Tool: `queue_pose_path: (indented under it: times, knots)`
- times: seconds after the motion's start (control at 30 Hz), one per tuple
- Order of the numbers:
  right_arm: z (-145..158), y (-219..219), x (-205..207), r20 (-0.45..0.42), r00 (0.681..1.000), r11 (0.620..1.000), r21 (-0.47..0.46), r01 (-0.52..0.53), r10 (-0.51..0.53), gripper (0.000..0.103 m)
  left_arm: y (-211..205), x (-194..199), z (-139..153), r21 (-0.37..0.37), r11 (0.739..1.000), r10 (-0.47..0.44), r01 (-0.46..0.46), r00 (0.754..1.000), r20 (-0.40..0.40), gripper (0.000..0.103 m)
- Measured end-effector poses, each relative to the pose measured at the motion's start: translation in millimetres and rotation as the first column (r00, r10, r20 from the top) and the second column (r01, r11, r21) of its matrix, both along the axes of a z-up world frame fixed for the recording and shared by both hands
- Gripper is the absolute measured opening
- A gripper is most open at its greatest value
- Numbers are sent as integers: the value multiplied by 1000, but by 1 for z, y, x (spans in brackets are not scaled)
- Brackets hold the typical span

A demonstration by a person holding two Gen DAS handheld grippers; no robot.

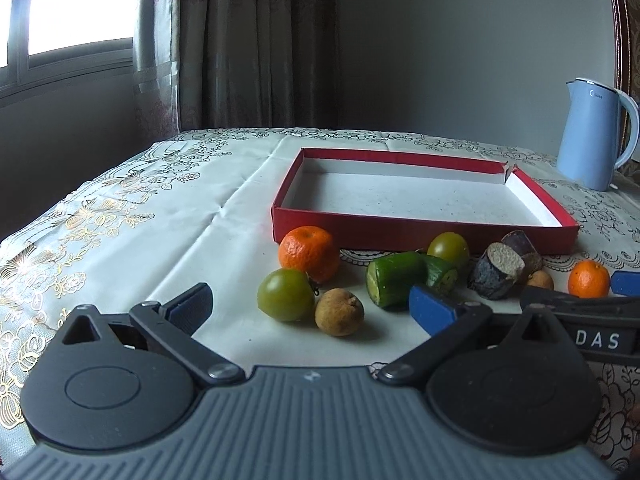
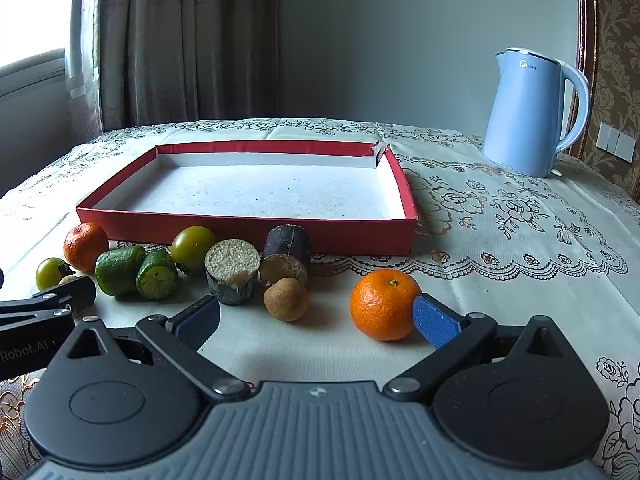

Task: Organize fruits
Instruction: 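Move the right gripper toward the mandarin orange on the table, then close the right gripper around the mandarin orange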

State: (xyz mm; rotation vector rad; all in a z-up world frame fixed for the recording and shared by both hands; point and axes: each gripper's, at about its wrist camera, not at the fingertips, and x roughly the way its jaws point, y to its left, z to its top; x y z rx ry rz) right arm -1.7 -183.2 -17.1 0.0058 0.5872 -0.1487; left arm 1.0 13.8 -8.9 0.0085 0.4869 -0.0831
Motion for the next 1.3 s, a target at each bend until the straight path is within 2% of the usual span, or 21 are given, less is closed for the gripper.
queue_pose_path:
  times: [0.4, 0.6, 0.83, 1.03, 1.2, 1.23, 1.27, 1.3]
  knots:
    - [0, 0, 0, 5, 1000, 1000, 6, -1, 1, 103, 9, 8, -4, -51, 998, 19, -22, 998, -56, 103]
    - [5, -13, -13, 47, 999, 999, 46, -20, 18, 103, 15, 11, -5, -98, 995, 26, -33, 997, -73, 103]
    - [5, -45, -31, 43, 993, 991, 67, -116, 113, 103, 19, 12, -5, -133, 991, 19, -29, 997, -77, 103]
    - [9, -50, -21, 42, 987, 987, -11, -157, 158, 103, 18, 13, -5, -132, 991, 13, -23, 997, -76, 103]
    - [6, -57, -4, 1, 986, 985, -50, -164, 164, 103, 18, 13, -5, -133, 991, 8, -18, 997, -76, 103]
    - [5, -60, -2, -7, 986, 985, -42, -166, 166, 102, 18, 13, -5, -133, 991, 6, -16, 997, -76, 103]
    - [4, -63, 0, -15, 986, 986, -36, -164, 164, 95, 18, 13, -5, -134, 991, 5, -16, 997, -77, 103]
    - [3, -65, 1, -24, 987, 987, -29, -160, 160, 84, 18, 14, -5, -134, 991, 4, -15, 997, -77, 103]
